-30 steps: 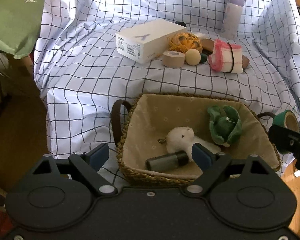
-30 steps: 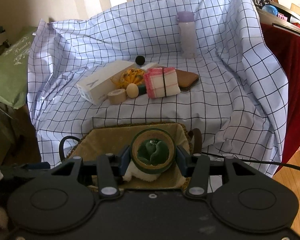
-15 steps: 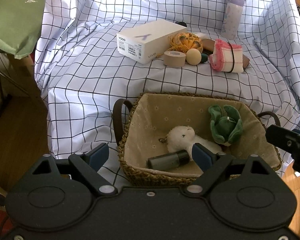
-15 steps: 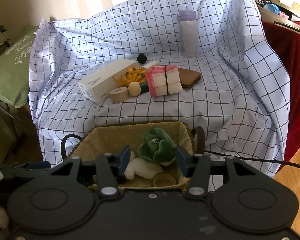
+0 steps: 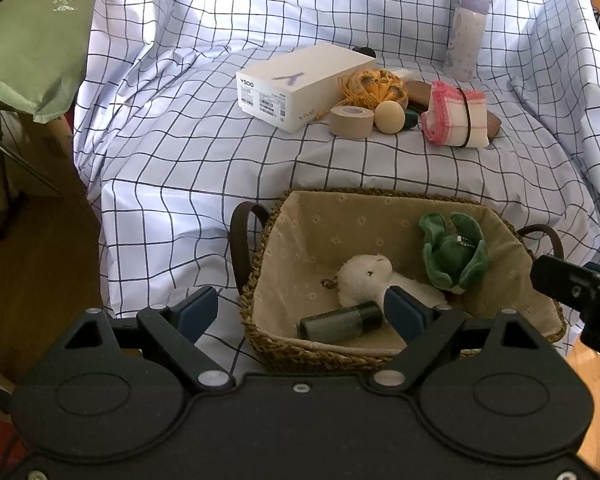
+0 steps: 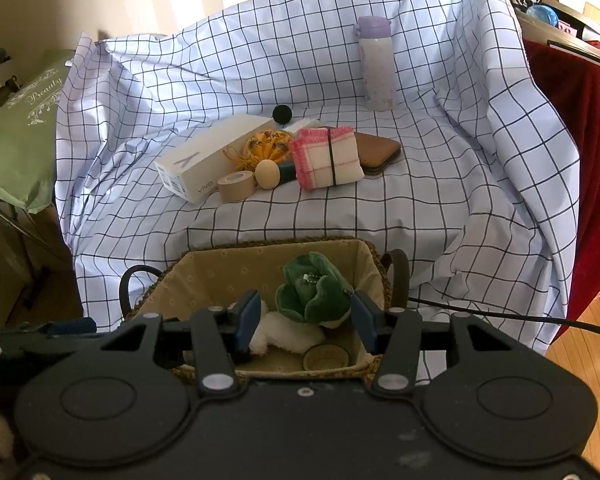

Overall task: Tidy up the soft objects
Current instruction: 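Lift both tools and move toward the beige tape roll and pink-white cloth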

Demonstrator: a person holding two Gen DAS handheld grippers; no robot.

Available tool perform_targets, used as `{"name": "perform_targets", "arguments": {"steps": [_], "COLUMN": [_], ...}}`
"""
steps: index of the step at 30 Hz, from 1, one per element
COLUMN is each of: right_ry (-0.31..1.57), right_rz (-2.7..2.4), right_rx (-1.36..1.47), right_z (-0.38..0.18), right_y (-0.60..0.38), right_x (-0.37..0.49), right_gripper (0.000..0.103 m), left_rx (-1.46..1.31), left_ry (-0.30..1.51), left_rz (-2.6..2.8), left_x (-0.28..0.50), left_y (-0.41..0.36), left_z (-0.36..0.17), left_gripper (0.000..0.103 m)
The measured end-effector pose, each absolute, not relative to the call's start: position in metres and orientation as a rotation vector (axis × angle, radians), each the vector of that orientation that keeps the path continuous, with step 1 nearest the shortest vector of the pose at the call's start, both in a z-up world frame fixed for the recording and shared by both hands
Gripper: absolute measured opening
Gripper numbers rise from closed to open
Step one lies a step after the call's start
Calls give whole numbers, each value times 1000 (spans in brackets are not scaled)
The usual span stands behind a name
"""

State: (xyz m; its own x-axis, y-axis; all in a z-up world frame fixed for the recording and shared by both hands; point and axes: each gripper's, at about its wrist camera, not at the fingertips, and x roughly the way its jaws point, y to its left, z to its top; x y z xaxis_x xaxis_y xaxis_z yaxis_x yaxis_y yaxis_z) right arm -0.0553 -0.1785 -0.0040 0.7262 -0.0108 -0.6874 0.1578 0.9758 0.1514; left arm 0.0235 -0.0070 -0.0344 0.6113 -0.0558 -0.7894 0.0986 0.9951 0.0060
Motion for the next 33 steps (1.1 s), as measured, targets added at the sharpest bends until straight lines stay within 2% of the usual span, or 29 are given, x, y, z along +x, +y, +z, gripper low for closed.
{"name": "perform_targets", "arguments": {"steps": [33], "right_ry": [816], "right_rz": [-127], "right_rx": [206], "right_z": [-18], "right_y": [-187], "right_x": [-40], "right_gripper": [52], "left_rx": [118], "left_ry": [847], "left_rz": [-38], "left_x": [30], "left_y": [-13], "left_z": [-28], "left_gripper": [89]}}
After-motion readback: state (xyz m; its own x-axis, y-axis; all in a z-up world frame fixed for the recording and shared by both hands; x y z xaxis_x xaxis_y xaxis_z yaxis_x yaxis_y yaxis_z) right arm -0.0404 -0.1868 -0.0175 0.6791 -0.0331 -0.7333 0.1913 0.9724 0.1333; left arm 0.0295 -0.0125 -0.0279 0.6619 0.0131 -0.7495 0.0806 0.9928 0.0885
